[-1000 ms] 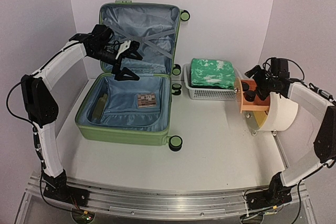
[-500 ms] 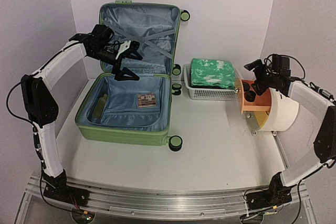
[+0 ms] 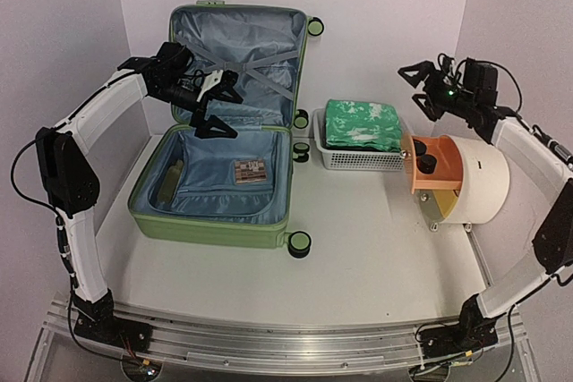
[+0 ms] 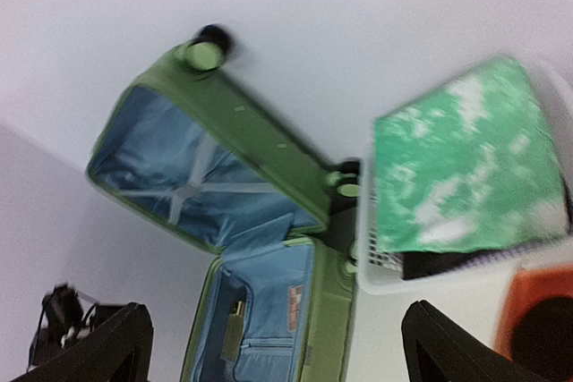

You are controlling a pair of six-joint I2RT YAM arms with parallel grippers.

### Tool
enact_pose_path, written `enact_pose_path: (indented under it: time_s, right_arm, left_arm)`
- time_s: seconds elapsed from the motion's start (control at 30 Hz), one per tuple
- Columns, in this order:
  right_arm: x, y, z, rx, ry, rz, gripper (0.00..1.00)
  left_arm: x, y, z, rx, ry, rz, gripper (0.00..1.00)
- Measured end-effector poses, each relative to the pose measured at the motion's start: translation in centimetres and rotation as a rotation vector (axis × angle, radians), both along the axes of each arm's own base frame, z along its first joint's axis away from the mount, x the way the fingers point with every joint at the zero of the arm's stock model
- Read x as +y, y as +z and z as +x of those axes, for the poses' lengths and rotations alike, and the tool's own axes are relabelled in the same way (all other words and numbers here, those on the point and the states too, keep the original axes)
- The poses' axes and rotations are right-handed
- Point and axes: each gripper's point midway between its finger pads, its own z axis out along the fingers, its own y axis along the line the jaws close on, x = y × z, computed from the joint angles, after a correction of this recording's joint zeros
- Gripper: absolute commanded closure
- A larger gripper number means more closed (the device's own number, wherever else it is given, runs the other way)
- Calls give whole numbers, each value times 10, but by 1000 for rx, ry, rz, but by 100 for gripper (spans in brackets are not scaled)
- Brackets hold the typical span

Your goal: Open, take out, and arrange the luggage

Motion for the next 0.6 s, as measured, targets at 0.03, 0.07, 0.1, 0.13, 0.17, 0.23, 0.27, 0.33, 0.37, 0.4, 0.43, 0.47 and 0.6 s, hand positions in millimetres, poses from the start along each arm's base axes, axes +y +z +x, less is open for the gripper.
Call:
enact_pose_path:
  time_s: [0.03,0.07,0.1,0.13,0.17,0.23,0.27,0.33,0.37,0.4,0.43,0.47,0.6]
  right_arm:
    - [17,18,-4,-73,66,-32,43]
    - [31,32,-8,-129,112,-64,70]
    - [44,44,-13,-177,152,-92,93]
    - [55,50,-16,-208,178,-141,99]
    - [63,55,-17,-225,180,-199,95]
    - [77,57,-11,-239,145,-346,86]
    - [84,50,-7,-220,120,-433,84]
    - [102,20,-3,-155,100,-635,83]
    - [109,-5,-2,-107,102,-745,82]
    - [115,-29,-3,-62,112,-859,79]
    - [119,-56,-6,-13,132,-975,76]
    - [120,-85,-10,40,157,-1104,73]
    - [98,-168,-29,212,259,-1497,71]
  left_arm:
    - [0,0,0,2,0,1,0]
    - [0,-1,-1,4,0,2,0]
    - [0,-1,-1,5,0,2,0]
    - [0,-1,-1,6,0,2,0]
    - [0,-1,-1,7,0,2,0]
    - [0,-1,-1,7,1,3,0]
    - [0,-1,-1,7,1,3,0]
    - [1,-2,-1,9,2,5,0]
    - [1,-2,-1,10,2,7,0]
    - [1,-2,-1,12,3,8,0]
    - [1,-2,-1,11,5,10,0]
    - [1,-3,-1,11,6,12,0]
    - [1,-3,0,10,8,13,0]
